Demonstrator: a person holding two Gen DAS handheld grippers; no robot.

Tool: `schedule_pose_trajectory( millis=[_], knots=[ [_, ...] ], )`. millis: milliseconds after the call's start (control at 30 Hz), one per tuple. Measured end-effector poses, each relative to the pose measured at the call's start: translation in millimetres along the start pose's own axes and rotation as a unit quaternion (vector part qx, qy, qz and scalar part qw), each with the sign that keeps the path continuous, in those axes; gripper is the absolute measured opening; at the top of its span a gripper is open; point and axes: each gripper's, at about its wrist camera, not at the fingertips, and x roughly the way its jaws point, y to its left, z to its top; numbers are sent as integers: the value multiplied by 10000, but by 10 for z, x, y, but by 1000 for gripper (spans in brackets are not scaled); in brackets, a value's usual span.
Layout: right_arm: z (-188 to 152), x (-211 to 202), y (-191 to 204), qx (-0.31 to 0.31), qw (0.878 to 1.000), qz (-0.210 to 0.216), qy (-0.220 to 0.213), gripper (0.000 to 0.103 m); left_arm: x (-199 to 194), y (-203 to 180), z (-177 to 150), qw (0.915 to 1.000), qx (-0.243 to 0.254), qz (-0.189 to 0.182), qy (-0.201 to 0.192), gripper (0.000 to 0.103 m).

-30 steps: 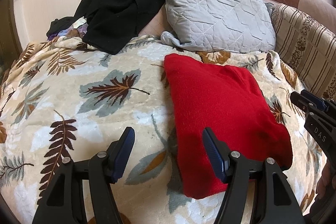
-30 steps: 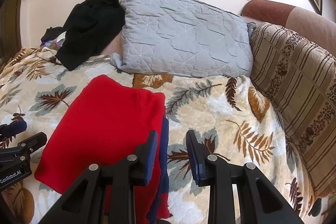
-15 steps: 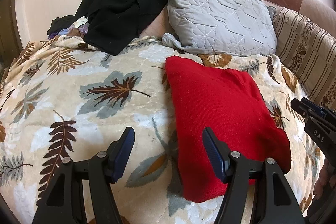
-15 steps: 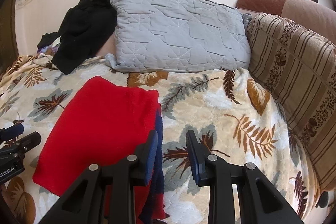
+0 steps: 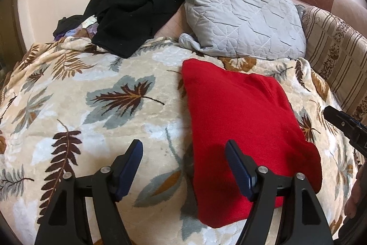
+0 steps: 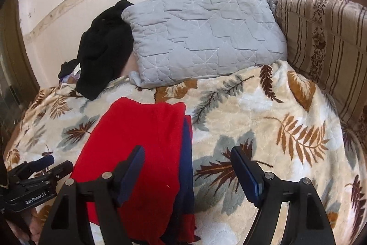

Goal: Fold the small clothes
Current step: 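Move both open grippers down to the edges of the red bundle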

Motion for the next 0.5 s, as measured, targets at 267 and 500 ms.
schedule_pose_trajectory(
  millis=[267, 500],
  knots=[
    [-15, 10, 77, -130, 9999, -26, 24, 81, -62, 34, 19, 9999, 22, 90, -96, 75],
    [-23, 31, 44, -45, 10000, 18, 83, 81, -69, 41, 20, 9999, 53, 107, -90, 75]
  ],
)
